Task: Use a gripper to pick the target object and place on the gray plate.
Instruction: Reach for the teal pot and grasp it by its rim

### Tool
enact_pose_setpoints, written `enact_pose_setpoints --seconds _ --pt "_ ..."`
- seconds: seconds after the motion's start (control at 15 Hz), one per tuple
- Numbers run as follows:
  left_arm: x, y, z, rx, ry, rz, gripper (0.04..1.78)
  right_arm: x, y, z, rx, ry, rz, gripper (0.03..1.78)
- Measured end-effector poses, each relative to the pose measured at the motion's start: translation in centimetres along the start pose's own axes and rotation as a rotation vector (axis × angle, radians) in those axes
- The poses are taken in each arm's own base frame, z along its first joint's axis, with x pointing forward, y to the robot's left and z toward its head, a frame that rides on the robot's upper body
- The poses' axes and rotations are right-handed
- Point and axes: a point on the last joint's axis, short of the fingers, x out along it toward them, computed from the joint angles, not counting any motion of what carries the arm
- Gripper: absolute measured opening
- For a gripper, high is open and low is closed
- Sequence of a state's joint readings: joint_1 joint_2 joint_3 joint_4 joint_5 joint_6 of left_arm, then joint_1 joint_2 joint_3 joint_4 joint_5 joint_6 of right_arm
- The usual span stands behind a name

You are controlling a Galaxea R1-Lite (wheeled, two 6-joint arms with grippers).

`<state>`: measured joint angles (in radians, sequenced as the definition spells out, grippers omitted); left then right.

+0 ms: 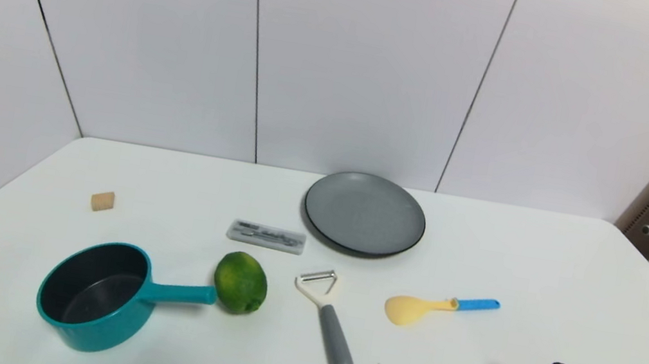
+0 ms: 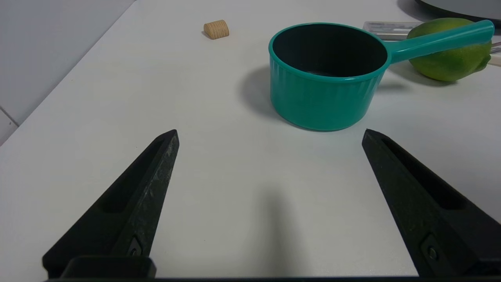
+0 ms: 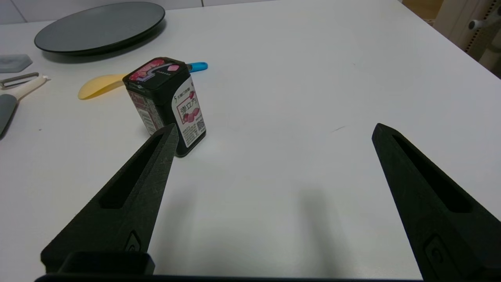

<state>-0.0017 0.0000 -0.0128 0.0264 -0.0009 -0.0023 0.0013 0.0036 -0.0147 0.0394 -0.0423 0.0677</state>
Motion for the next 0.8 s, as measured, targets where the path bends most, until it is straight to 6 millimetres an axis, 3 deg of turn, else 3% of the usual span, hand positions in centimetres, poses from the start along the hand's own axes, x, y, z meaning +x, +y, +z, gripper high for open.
enact_pose_setpoints --seconds 0.8 --pt "0.00 0.00 -0.02 0.011 0.001 0.000 1.69 0.00 0.00 0.00 0.000 0.000 0.000 1.71"
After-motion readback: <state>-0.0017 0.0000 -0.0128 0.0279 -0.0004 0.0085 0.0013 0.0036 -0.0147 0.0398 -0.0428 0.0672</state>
